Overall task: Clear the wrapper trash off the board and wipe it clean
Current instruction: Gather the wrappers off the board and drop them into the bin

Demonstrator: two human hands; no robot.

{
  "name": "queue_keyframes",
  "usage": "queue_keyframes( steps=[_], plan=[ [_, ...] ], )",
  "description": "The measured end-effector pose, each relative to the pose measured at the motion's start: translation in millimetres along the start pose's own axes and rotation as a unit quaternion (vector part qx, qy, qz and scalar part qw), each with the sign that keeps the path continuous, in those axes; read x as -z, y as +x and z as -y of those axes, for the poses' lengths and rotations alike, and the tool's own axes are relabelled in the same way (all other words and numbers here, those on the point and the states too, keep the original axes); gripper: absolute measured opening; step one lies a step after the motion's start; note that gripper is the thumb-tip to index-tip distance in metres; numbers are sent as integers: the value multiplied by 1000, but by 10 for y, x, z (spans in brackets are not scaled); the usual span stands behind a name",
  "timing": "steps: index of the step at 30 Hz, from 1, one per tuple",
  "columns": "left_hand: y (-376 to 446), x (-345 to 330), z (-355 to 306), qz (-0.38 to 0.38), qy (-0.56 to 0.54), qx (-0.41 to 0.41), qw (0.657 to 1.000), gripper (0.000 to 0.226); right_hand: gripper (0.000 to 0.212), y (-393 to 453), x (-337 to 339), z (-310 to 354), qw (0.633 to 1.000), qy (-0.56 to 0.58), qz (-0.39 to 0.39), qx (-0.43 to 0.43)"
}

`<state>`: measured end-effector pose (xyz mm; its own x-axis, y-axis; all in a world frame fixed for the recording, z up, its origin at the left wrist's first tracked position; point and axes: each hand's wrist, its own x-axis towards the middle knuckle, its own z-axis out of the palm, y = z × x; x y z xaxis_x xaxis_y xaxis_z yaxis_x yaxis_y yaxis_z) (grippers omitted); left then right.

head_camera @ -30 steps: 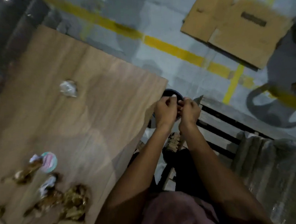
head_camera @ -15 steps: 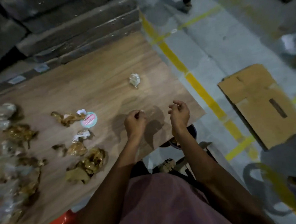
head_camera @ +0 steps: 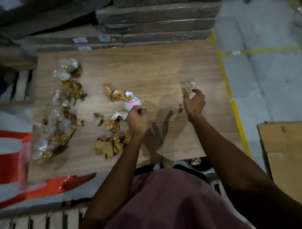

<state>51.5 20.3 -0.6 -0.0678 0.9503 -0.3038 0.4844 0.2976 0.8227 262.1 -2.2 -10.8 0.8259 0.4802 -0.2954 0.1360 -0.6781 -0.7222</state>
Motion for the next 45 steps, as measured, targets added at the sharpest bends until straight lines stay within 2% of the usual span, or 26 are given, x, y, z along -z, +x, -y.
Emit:
queue_keyframes(
  steps=[3, 5, 9, 12, 14, 17, 21, 24, 26, 28, 31, 33, 36, 40, 43, 45],
  plan=[
    [-52, 91, 113, -47, -3, 3, 999, 25, 56, 187, -51, 87, 997, -51, -5, 57],
    [-144, 159, 191, -82, -11, -8, 997, 17, 60, 292, -77, 119, 992, -98, 19, 77],
    [-334, 237, 502, -167, 70, -31, 983, 34, 55, 457, -142, 61, 985, -131, 97, 65],
    [-510, 273, 666, -217, 146, 12, 965, 42, 53, 446, -204, 13, 979, -122, 132, 92],
    [-633, 290, 746, -231, 185, 60, 953, 56, 56, 398, -237, 7, 974, -118, 151, 124],
    [-712, 337, 883, -212, 177, 125, 953, 85, 59, 281, -317, 13, 967, -86, 166, 174],
    [-630, 393, 1040, -144, 124, 108, 976, 103, 42, -40, -443, -2, 937, -58, 220, 264],
    [-518, 460, 1030, -125, 97, 44, 986, 94, 33, -277, -482, 57, 942, -12, 180, 284],
    [-425, 524, 1000, -127, 98, 15, 987, 91, 36, -314, -533, 126, 955, 11, 127, 268],
    [-328, 605, 978, -131, 118, 7, 984, 91, 44, -291, -613, 210, 958, 16, 111, 265],
    [-168, 745, 1022, -134, 150, 6, 979, 92, 58, -251, -763, 302, 956, -55, 157, 241],
    [-43, 854, 1093, -132, 156, 8, 979, 95, 59, -343, -897, 334, 955, -114, 194, 195],
    [131, 1006, 1134, -122, 137, 7, 983, 97, 67, -691, -1113, 262, 936, -163, 244, 194],
    [421, 1152, 1139, -69, 98, -8, 993, 93, 77, -1274, -1386, 76, 919, -177, 262, 237],
    [620, 1213, 1147, -20, 69, -47, 996, 85, 74, -1569, -1491, -79, 912, -110, 247, 307],
    [743, 1251, 1123, -6, 41, -67, 997, 79, 79, -1666, -1461, -83, 920, -75, 231, 308]
  ],
)
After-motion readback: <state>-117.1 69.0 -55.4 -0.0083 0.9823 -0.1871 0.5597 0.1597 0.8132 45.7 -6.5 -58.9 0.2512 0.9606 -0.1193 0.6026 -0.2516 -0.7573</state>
